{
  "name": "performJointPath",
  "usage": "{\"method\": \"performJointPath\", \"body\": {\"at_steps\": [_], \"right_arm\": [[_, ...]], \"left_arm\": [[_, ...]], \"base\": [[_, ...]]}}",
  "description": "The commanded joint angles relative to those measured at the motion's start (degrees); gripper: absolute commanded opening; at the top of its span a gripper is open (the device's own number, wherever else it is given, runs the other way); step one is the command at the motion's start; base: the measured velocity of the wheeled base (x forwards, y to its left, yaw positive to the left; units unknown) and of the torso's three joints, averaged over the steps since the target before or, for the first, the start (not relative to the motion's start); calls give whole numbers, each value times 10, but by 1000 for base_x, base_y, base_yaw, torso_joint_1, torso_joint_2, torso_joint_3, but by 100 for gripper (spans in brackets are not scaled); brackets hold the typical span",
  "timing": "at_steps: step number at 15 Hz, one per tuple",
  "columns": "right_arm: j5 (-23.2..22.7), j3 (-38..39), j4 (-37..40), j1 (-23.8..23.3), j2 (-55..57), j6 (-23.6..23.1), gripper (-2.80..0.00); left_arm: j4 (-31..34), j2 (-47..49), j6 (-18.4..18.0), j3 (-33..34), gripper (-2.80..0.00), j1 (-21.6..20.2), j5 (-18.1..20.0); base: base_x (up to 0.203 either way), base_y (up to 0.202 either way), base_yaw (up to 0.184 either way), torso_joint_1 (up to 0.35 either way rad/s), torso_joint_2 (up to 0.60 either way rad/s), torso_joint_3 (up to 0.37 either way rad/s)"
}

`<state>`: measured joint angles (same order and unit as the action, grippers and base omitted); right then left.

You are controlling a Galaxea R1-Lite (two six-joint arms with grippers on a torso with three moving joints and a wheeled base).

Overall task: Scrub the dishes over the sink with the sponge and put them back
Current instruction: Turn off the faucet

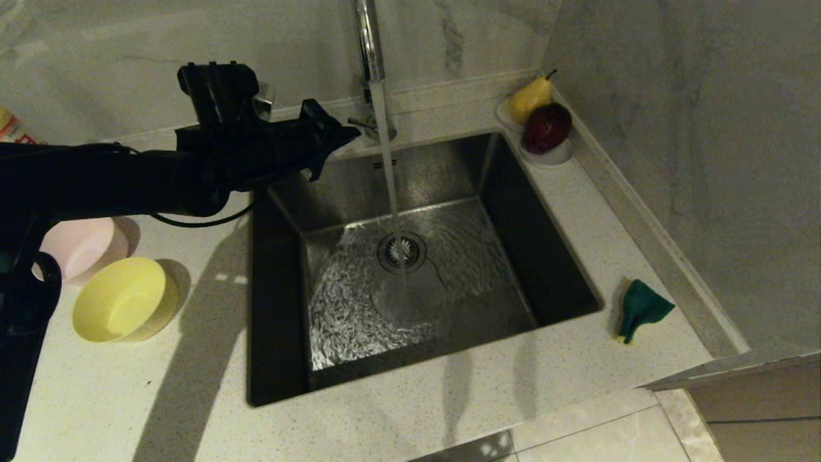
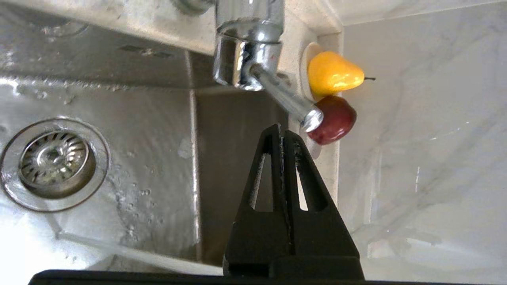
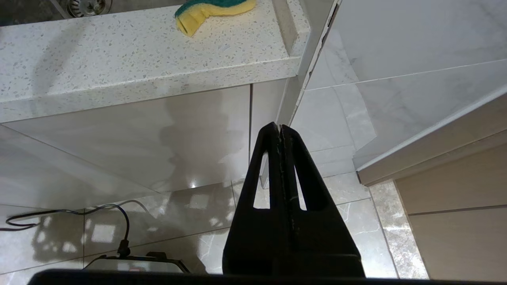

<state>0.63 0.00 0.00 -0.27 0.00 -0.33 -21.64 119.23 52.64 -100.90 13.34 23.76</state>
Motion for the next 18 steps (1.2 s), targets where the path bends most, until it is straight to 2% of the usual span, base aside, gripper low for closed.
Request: {"method": "performJointPath", "body": {"at_steps": [1,12,18], "right_arm": [[0,0,0,0,0,0,-280],[0,0,0,0,1,0,-280],[0,0,0,0,1,0,-280]], "left_arm": [[-2,10,7,-18,-280,0,1],[2,56,17,-95,-280,-1,-16],[0,57,19,-96,-280,-13,-23]], "base": [[0,0,0,0,0,0],[0,0,0,0,0,0],[0,0,0,0,0,0]]}}
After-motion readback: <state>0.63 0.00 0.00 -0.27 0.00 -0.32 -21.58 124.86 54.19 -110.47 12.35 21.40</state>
